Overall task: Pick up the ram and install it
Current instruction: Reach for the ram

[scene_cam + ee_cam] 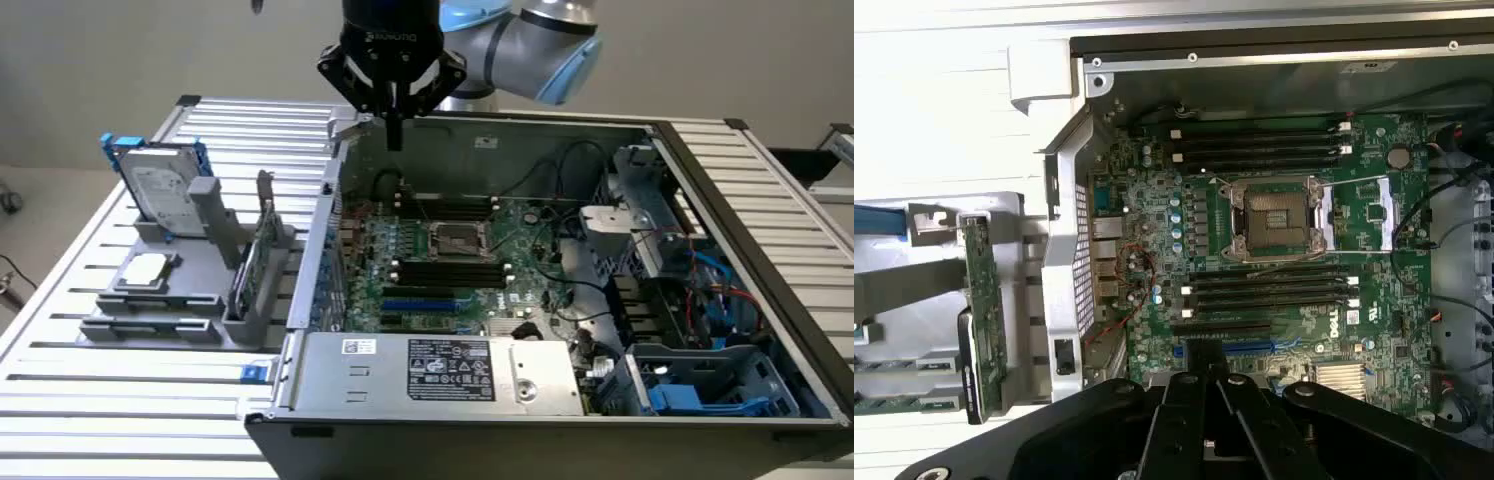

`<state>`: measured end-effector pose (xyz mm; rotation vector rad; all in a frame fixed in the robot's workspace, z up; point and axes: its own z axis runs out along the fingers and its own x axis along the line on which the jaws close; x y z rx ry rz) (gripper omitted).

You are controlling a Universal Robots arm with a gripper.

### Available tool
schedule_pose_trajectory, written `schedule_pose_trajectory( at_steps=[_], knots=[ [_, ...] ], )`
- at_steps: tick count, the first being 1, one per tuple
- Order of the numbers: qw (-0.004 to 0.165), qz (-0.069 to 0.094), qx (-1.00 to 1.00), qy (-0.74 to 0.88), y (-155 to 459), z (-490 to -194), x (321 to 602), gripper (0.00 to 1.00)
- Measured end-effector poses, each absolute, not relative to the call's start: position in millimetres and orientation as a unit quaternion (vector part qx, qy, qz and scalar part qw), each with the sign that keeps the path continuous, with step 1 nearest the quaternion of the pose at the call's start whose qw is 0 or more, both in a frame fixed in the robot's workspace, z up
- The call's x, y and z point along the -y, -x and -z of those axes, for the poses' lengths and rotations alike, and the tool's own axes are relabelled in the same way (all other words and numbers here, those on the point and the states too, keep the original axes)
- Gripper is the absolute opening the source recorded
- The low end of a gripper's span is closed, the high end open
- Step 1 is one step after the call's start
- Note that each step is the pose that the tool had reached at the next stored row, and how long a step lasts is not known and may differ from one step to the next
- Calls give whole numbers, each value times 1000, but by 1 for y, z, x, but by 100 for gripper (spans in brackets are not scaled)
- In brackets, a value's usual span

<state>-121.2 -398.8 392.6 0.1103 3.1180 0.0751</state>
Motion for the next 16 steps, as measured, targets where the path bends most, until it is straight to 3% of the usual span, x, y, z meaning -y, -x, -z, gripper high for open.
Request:
schedule_pose_trajectory(
  at_steps=[16],
  knots=[
    [10,-24,-999,-35,121,-393,399,11]
  ],
)
